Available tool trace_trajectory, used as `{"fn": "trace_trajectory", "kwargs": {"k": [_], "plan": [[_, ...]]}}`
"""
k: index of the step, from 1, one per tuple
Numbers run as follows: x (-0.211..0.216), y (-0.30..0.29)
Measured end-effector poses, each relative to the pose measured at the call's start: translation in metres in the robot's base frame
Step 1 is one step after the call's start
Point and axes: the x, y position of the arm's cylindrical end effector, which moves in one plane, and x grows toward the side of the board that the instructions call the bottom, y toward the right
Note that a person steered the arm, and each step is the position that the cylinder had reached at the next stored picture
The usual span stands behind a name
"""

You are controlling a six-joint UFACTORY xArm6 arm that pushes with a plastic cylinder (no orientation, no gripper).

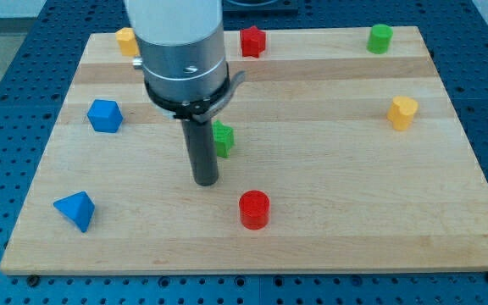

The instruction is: Slide the red circle a bit right

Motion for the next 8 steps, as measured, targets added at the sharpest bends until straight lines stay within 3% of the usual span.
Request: {"fn": "trace_trajectory", "kwargs": {"k": [3, 8], "plan": [[0.054, -0.004], [0.058, 0.046]]}}
